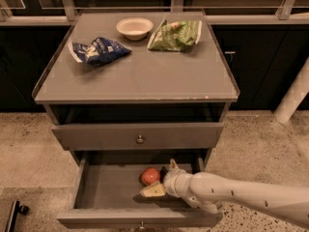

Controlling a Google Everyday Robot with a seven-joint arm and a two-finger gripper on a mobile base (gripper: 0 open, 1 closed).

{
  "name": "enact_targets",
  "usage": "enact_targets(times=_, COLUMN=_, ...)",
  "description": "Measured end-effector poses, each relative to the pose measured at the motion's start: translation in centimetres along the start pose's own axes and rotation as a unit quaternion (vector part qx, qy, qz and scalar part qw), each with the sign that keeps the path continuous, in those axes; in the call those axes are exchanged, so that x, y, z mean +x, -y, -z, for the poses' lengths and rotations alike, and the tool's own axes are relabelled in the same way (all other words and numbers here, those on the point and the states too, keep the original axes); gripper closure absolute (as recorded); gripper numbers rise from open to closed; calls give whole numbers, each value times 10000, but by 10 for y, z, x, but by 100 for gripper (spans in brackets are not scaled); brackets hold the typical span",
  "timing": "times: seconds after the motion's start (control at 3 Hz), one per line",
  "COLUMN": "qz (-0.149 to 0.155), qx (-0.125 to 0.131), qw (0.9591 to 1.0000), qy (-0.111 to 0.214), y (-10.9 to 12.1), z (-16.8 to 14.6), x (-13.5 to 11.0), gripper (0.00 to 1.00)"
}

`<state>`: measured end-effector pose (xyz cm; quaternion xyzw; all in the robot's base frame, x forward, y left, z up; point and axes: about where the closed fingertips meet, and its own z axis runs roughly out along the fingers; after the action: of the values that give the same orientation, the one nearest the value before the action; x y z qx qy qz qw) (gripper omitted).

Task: Pick apple from middle drawer and place on counter

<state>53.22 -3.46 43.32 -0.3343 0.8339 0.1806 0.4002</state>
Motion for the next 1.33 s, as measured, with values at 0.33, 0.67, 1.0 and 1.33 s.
enact_targets(times=0.33, qz=-75, qx=-35, qw=10000, qy=-34, y=0, z=-11, x=5, gripper=0)
enact_targets(times=0.67, qz=-139, qx=-23, qw=9999, qy=68, y=1, z=-19, x=-2, gripper=0)
enact_targets(times=1.0, qz=-172, qx=-65, qw=9996, qy=235, y=-2, z=-27, x=-16, gripper=0)
enact_targets(times=1.33, qz=-177, qx=-78, qw=9995, qy=240, y=-3, z=-28, x=-17, gripper=0)
